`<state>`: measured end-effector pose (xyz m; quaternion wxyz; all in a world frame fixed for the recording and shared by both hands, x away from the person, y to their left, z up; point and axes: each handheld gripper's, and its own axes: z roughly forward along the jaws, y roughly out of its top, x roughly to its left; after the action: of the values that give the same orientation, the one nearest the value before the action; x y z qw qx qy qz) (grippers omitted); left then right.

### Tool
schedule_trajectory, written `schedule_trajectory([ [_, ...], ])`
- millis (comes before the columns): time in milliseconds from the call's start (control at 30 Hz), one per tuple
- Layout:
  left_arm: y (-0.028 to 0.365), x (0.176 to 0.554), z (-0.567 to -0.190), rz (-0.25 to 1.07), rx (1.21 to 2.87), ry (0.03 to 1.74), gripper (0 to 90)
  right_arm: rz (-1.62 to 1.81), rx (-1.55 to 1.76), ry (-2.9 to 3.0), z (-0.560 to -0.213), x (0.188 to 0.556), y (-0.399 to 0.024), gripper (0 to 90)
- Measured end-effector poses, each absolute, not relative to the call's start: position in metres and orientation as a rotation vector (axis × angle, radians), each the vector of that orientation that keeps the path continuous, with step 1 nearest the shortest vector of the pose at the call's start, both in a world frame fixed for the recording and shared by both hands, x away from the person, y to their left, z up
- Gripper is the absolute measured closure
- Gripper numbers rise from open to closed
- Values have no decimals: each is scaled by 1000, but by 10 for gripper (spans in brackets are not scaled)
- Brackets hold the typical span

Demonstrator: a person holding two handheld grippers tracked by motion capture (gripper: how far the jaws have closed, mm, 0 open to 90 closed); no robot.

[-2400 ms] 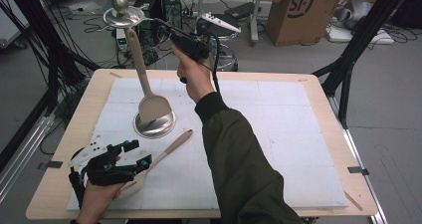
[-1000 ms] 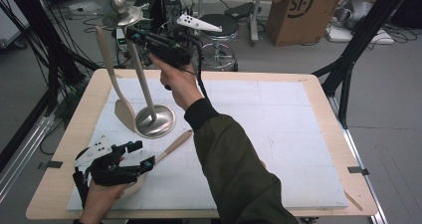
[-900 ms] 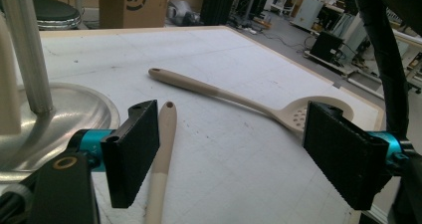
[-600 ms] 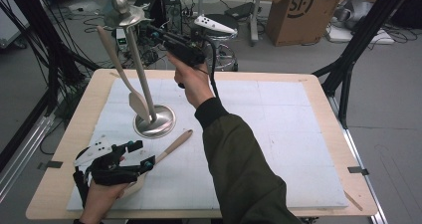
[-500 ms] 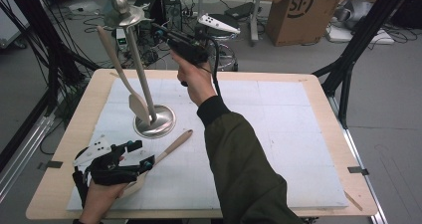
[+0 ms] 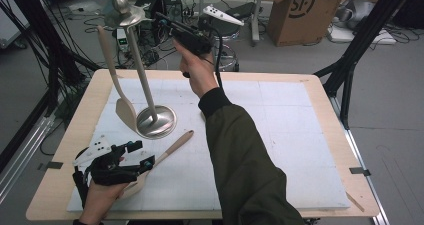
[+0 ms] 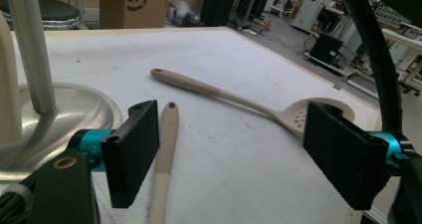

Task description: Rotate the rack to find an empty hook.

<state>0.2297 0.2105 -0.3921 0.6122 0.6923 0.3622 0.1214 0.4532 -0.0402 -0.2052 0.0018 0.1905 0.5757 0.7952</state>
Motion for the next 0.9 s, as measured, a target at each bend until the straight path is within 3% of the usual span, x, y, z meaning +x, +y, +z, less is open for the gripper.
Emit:
schedule_trajectory([
  [900, 207, 229, -391, 275, 1601, 833, 233, 2472, 442, 1914, -202, 420, -14, 896],
])
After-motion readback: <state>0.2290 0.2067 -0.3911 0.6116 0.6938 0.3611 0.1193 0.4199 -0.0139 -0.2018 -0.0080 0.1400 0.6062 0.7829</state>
